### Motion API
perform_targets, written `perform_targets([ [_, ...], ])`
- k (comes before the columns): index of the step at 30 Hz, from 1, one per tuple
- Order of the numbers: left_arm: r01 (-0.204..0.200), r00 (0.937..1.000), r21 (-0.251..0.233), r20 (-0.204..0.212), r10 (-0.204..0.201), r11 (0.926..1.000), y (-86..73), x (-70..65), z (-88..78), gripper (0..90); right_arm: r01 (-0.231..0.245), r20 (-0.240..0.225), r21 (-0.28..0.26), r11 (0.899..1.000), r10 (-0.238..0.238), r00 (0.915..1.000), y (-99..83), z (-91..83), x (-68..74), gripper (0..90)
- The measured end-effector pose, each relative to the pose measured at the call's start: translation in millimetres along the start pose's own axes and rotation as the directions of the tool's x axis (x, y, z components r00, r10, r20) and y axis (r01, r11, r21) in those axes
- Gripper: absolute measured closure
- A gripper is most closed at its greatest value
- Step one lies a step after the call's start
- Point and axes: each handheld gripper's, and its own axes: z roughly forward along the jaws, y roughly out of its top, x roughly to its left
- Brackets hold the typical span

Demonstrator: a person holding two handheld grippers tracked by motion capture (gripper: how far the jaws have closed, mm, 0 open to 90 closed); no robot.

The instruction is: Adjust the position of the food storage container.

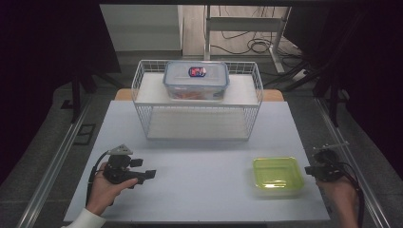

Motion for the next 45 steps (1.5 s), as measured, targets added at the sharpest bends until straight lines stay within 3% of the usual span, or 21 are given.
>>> perform_targets([
  [4, 0.004, 1.0000, 0.000, -0.002, -0.004, 1.0000, -0.8, 0.7, -0.1, 22.9, -0.006, 0.009, 0.030, 1.000, 0.006, 0.9999, 1.0, 10.4, -2.8, 89.2],
  [7, 0.004, 1.0000, 0.001, -0.002, -0.004, 1.0000, -1.0, 0.7, -0.2, 23.0, 0.004, -0.015, 0.050, 0.999, -0.003, 0.9999, 2.6, 18.0, 1.2, 89.3],
  [16, 0.006, 1.0000, -0.004, 0.000, -0.006, 1.0000, -0.3, 1.0, -1.6, 23.0, 0.063, -0.094, 0.053, 0.997, -0.058, 0.9939, 10.7, 21.3, 33.0, 89.3],
  [19, 0.012, 0.9999, -0.002, 0.003, -0.012, 0.9999, 0.2, 1.5, -0.8, 23.1, 0.093, -0.133, 0.055, 0.994, -0.085, 0.9875, 12.6, 25.6, 50.0, 89.3],
  [20, 0.014, 0.9999, -0.002, 0.003, -0.014, 0.9999, 0.4, 1.7, -0.6, 23.2, 0.114, -0.142, 0.061, 0.992, -0.105, 0.9843, 14.5, 27.8, 62.1, 89.3],
  [21, 0.014, 0.9999, -0.002, 0.003, -0.014, 0.9999, 0.4, 1.7, -0.6, 23.2, 0.114, -0.142, 0.061, 0.992, -0.105, 0.9843, 14.5, 27.8, 62.1, 89.3],
  [22, 0.013, 0.9999, -0.001, 0.003, -0.013, 0.9999, 0.5, 1.8, -0.5, 23.2, 0.141, -0.155, 0.061, 0.988, -0.130, 0.9793, 16.4, 30.3, 74.8, 89.3],
  [24, 0.013, 0.9999, -0.001, 0.002, -0.013, 0.9999, 0.5, 1.7, -0.5, 23.2, 0.152, -0.163, 0.062, 0.986, -0.140, 0.9766, 17.3, 31.0, 80.9, 89.3],
  [32, 0.010, 0.9999, 0.000, 0.004, -0.010, 1.0000, 0.4, 2.2, -0.9, 23.3, 0.231, -0.222, 0.051, 0.972, -0.214, 0.9511, 24.2, 34.0, 123.4, 89.3],
  [34, 0.008, 1.0000, 0.001, 0.004, -0.008, 1.0000, 0.5, 2.3, -0.6, 23.3, 0.237, -0.225, 0.048, 0.970, -0.221, 0.9491, 25.0, 34.1, 126.3, 89.3],
  [39, 0.009, 1.0000, 0.008, 0.000, -0.009, 0.9999, 0.6, 2.4, 1.2, 23.4, 0.270, -0.249, 0.024, 0.963, -0.256, 0.9341, 31.1, 33.7, 141.7, 89.3],
  [45, 0.009, 1.0000, 0.015, -0.002, -0.009, 0.9998, 0.3, 1.8, 2.4, 23.5, 0.290, -0.264, 0.024, 0.957, -0.274, 0.9249, 35.1, 37.9, 158.1, 89.3],
])
